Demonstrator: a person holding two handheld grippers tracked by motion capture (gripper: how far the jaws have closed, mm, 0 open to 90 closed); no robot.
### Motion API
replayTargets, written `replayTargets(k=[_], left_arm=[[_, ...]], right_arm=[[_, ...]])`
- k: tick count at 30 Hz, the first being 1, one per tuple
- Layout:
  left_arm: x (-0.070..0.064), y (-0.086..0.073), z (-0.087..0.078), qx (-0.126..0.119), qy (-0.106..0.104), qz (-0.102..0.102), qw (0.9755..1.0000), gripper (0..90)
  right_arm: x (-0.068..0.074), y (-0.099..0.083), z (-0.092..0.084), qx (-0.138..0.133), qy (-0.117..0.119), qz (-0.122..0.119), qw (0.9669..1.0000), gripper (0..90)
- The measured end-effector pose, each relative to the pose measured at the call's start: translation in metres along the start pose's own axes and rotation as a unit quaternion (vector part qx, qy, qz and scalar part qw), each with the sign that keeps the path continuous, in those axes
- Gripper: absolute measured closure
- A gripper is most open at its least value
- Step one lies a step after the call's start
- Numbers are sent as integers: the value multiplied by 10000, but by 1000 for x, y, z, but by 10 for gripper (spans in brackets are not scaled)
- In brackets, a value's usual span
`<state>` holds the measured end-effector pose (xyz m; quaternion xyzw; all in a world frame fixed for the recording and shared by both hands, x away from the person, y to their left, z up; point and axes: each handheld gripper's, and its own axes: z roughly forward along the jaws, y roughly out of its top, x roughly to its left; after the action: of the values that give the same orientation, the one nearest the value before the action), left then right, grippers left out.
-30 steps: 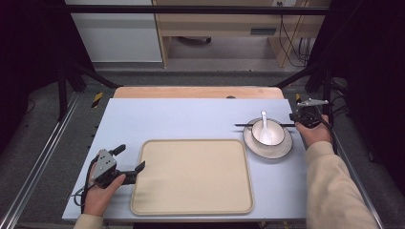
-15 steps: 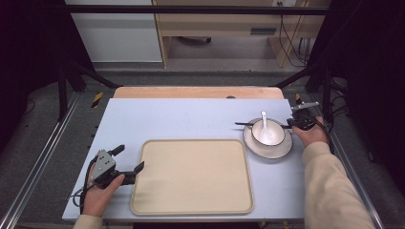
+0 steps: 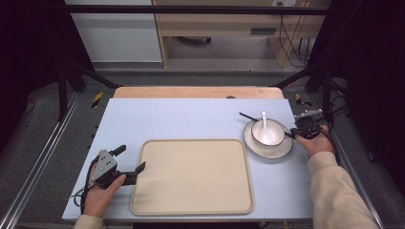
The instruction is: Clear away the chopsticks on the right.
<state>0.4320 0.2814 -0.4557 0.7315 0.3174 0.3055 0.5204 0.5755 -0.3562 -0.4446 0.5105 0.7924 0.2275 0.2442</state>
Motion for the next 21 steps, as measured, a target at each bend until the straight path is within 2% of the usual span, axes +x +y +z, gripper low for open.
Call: replayTargets(k=[4, 6, 7, 8, 10, 13, 21], left_arm=[[-1, 0, 1, 17, -15, 0, 10000, 55], [-1, 0, 1, 29, -8, 6, 10000, 55], [-1, -1, 2, 48, -16, 17, 10000, 55], [-1, -1, 2, 53, -22, 18, 10000, 55], [-1, -1, 2, 70, -29, 49, 10000, 55], [-2, 0, 2, 70, -31, 52, 10000, 56], [-1, -1, 2, 76, -17, 43, 10000, 57]], right_arm=[[0, -3, -8, -104, 66, 11, 9999, 869], [-2, -3, -15, -354, 83, 25, 9993, 845], [-3, -4, -20, -640, 258, -83, 9976, 821], [-3, -4, -21, -699, 339, -88, 9969, 804], [-2, -5, -20, -757, 504, -139, 9958, 779], [0, -5, -18, -760, 603, -192, 9951, 763], [2, -5, -10, -723, 675, -205, 9949, 760]])
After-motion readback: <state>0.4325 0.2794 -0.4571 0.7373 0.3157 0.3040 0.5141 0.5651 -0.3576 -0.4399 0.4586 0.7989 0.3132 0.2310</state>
